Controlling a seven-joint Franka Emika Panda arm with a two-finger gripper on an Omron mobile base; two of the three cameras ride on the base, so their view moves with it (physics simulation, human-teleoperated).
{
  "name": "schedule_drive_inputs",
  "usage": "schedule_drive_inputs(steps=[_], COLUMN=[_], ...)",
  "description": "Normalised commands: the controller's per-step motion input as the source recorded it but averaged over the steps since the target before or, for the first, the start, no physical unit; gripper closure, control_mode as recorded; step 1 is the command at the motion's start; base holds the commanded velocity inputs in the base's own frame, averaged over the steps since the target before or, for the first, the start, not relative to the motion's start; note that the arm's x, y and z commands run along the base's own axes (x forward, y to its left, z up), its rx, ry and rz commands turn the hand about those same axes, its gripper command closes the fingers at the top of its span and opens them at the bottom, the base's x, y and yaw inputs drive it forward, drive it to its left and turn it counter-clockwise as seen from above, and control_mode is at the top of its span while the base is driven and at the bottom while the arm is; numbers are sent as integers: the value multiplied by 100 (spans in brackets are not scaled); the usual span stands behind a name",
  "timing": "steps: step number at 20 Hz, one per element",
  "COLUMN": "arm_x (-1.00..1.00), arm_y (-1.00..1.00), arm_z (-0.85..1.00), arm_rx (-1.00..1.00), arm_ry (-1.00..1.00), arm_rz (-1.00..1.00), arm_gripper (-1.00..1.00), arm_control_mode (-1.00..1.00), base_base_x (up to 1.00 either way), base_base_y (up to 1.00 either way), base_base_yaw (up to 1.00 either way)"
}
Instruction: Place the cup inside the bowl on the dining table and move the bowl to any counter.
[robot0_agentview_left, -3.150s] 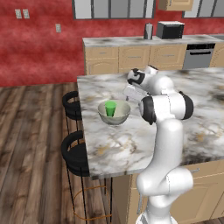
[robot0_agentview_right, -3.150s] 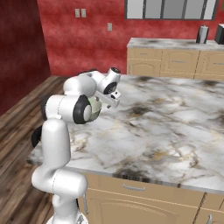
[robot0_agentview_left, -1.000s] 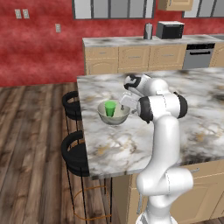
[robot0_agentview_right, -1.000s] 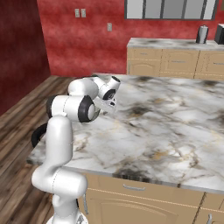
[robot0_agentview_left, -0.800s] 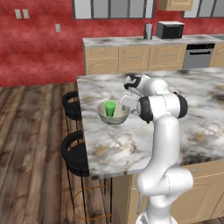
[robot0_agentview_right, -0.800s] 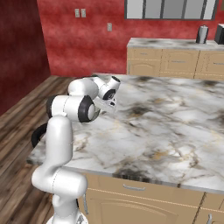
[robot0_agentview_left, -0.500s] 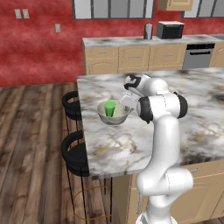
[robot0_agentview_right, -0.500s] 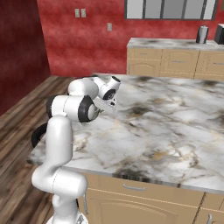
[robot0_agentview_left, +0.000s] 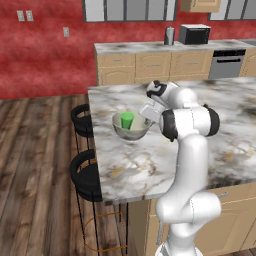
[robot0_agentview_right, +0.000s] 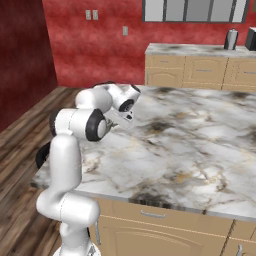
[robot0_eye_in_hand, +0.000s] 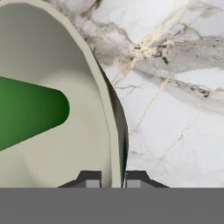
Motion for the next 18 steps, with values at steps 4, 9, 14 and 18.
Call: schedule_drive_inputs(steps=[4, 9, 14, 18], arm_x=[-53, -68, -70, -77], arm_y=[-6, -5, -6, -30], arm_z=[52, 53, 52, 43], arm_rx=[10, 1, 0, 0], arm_ry=[0, 0, 0, 0], arm_rz=[0, 0, 0, 0], arm_gripper=[100, 100, 100, 100], arm_control_mode=[-100, -100, -100, -100], base_base_x=[0, 0, 0, 0], base_base_y=[0, 0, 0, 0], base_base_yaw=[0, 0, 0, 0])
